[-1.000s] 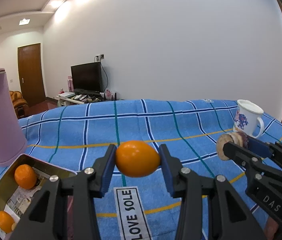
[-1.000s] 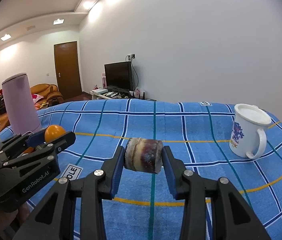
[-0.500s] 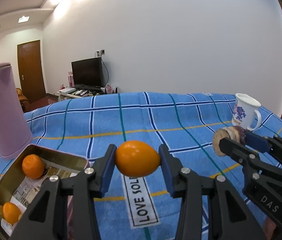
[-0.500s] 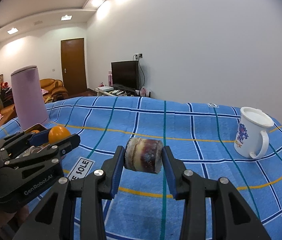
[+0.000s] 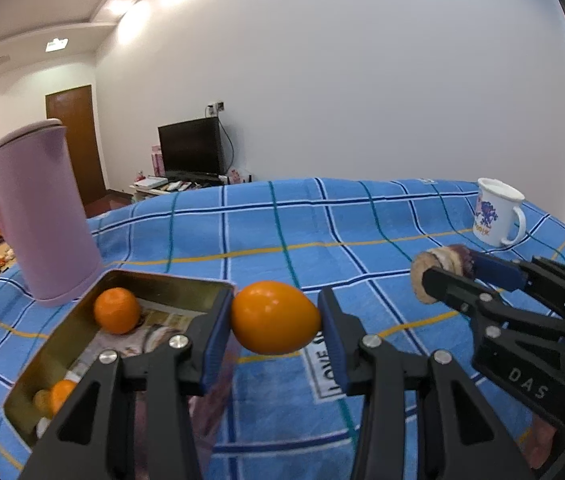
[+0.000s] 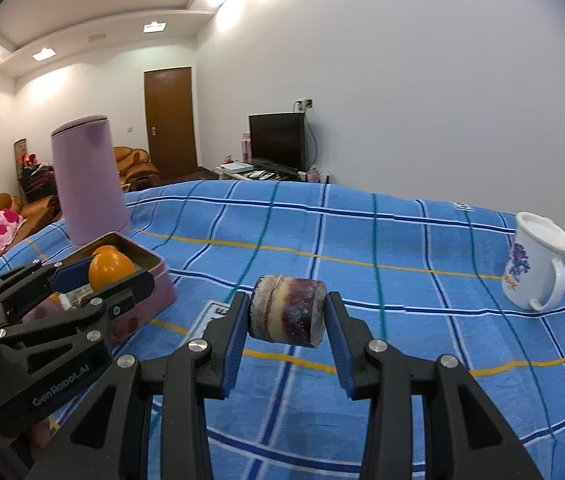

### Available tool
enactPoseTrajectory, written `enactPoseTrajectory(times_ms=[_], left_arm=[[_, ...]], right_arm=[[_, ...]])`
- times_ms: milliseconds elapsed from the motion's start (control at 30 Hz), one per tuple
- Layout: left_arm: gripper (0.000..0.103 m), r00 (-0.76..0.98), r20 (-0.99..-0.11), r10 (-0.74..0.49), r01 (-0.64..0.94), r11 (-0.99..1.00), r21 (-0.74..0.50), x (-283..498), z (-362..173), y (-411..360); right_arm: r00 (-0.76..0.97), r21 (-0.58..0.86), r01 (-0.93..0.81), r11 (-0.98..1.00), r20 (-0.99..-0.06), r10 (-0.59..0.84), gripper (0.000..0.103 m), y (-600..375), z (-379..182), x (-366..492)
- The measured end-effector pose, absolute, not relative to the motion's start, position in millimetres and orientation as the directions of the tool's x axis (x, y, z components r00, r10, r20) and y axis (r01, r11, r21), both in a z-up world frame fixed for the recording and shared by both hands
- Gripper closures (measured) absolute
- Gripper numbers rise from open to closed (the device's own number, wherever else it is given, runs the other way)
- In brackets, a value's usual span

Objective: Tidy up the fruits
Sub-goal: 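Lift and carry the slice in the right tool and orange in the left tool to the tin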

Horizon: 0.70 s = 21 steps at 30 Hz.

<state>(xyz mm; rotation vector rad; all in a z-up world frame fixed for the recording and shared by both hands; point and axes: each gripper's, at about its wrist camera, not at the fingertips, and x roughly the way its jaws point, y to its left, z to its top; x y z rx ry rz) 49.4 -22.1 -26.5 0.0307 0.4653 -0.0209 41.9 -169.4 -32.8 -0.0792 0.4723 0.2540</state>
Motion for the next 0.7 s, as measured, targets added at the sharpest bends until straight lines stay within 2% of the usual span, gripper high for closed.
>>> enactPoseTrajectory(times_ms=[700], left_arm=[[0.058, 0.887, -0.451, 0.101, -0.107, 0.994, 0.012, 22, -15, 42]], right_arm=[[0.816, -0.051, -0.395, 0.917, -0.479, 0.325, 0.063, -103, -31, 36]])
